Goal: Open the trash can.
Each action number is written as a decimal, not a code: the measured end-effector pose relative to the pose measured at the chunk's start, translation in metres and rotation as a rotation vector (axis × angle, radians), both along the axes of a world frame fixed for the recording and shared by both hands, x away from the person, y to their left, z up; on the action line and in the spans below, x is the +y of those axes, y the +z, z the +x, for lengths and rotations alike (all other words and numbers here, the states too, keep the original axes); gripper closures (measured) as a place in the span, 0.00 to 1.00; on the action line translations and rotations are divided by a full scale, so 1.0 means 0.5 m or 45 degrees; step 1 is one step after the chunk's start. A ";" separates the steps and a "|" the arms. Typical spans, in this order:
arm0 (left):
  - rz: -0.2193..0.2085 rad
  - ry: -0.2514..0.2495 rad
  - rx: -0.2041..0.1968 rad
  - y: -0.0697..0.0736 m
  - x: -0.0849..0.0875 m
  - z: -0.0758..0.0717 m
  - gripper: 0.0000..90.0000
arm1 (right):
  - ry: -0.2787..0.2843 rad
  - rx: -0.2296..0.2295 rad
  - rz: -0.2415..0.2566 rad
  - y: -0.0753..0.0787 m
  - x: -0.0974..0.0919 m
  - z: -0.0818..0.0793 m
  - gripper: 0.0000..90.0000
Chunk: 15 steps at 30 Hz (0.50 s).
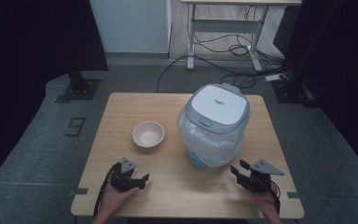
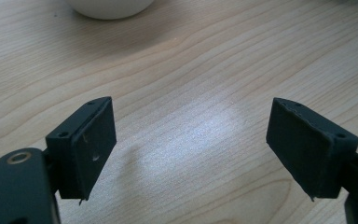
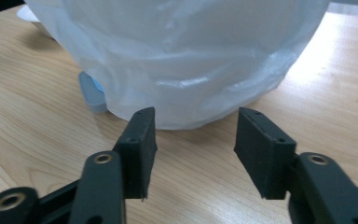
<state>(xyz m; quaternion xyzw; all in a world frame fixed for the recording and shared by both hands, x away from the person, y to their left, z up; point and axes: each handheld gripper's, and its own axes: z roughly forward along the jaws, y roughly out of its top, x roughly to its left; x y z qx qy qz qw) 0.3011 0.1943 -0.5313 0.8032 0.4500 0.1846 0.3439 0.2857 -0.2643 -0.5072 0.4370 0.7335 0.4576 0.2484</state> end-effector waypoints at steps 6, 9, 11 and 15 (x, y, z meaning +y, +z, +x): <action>0.004 0.004 0.013 -0.002 0.000 0.002 0.19 | 0.080 0.000 0.029 0.003 0.013 -0.002 0.70; 0.006 0.002 0.016 -0.002 -0.001 0.002 0.19 | 0.120 -0.004 0.032 0.004 0.024 -0.003 0.76; 0.007 0.000 0.017 -0.002 -0.002 0.002 0.19 | 0.144 0.000 0.039 0.004 0.031 -0.003 0.80; 0.010 0.004 0.020 -0.003 -0.002 0.002 0.19 | 0.187 0.009 0.041 0.002 0.042 0.000 0.90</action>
